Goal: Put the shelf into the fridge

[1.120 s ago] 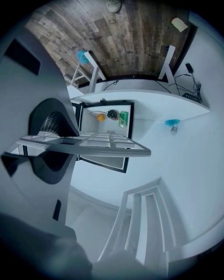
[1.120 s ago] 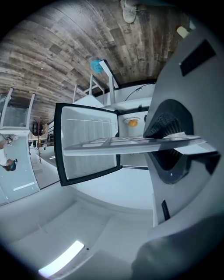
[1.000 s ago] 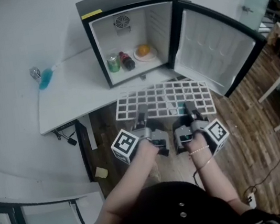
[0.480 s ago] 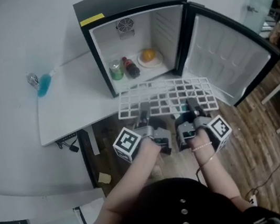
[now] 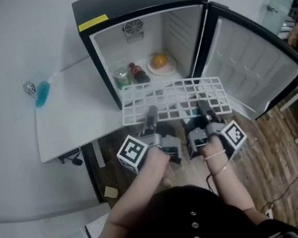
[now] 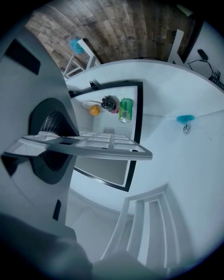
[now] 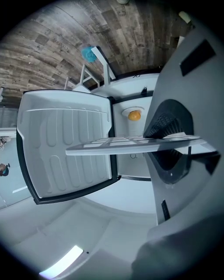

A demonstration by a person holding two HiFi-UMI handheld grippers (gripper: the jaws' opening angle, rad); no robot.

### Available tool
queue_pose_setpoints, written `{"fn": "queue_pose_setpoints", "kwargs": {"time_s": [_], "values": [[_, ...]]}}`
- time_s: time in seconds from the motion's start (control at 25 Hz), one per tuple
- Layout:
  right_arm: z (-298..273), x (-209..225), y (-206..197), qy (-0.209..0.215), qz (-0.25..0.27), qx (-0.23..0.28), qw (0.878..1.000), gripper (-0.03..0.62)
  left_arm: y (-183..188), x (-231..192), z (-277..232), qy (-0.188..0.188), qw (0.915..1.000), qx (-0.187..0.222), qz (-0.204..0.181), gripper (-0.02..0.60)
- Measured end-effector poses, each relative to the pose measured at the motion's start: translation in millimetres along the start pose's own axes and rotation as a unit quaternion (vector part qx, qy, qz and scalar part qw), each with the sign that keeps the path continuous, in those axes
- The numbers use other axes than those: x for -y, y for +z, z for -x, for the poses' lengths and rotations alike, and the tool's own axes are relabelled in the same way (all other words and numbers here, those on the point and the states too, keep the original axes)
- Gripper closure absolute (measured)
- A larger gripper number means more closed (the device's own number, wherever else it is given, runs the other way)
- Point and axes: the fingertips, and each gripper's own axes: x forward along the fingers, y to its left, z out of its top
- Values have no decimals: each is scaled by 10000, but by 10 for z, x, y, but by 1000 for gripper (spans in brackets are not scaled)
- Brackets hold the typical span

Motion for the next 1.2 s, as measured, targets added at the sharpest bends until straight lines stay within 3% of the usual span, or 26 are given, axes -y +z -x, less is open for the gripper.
{"fn": "queue_pose_setpoints", "kwargs": {"time_s": [0.56, 1.2], "values": [[-238, 33, 28, 133, -24, -218, 9997, 557, 69, -12, -121, -85, 9999, -2, 62, 548], [-603, -3, -2, 53, -176, -643, 9978, 557, 186, -20, -308, -101, 9986, 502, -105, 548]]}}
